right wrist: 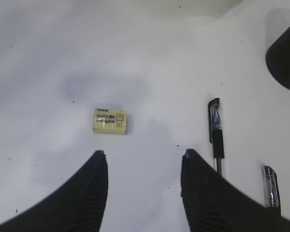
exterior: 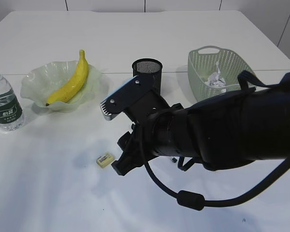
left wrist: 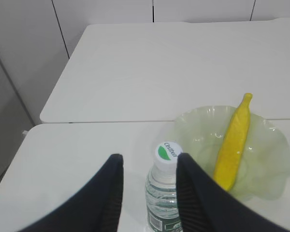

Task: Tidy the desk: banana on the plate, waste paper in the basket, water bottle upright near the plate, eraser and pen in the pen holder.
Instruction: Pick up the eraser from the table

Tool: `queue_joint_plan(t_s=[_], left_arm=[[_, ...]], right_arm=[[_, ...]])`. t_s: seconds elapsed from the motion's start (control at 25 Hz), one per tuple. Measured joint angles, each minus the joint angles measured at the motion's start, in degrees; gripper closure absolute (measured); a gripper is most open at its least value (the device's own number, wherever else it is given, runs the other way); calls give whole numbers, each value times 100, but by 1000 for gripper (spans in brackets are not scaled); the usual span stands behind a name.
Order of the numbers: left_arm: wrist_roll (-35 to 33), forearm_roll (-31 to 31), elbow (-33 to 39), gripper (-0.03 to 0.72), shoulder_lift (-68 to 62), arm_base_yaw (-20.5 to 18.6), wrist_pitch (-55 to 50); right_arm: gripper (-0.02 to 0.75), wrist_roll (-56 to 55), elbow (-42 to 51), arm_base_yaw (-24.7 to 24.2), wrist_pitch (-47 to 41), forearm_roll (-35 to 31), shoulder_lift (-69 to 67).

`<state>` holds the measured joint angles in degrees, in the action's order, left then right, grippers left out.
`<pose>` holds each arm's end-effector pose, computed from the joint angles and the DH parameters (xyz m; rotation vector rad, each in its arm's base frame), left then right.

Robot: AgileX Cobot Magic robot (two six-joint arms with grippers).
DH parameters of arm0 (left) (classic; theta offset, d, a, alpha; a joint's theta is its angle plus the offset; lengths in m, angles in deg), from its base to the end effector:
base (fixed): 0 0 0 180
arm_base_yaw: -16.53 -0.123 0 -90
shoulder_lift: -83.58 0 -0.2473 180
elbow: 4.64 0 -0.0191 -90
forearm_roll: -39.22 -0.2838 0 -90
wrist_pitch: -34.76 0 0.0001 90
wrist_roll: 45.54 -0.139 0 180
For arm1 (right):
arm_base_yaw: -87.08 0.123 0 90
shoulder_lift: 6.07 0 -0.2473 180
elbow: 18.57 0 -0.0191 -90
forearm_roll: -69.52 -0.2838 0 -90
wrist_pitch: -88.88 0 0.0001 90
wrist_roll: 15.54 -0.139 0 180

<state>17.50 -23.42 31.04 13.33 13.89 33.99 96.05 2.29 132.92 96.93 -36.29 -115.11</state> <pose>0.3275 0.0169 0.2572 -0.0575 1.8543 0.0382 0.3010 0.2832 0.0970 -0.9385 2.1066 0.2054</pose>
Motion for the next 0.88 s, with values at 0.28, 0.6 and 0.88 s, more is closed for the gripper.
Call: queue_joint_plan(t_s=[0.28, 0.6, 0.88], left_arm=[[0, 0, 0, 434, -231, 0, 0], [0, 10, 0, 434, -569, 0, 0], [0, 10, 0, 434, -700, 0, 0]], right_arm=[[366, -190, 0, 0, -3, 10, 0], [366, -648, 0, 0, -13, 10, 0], [366, -625, 0, 0, -13, 10, 0]])
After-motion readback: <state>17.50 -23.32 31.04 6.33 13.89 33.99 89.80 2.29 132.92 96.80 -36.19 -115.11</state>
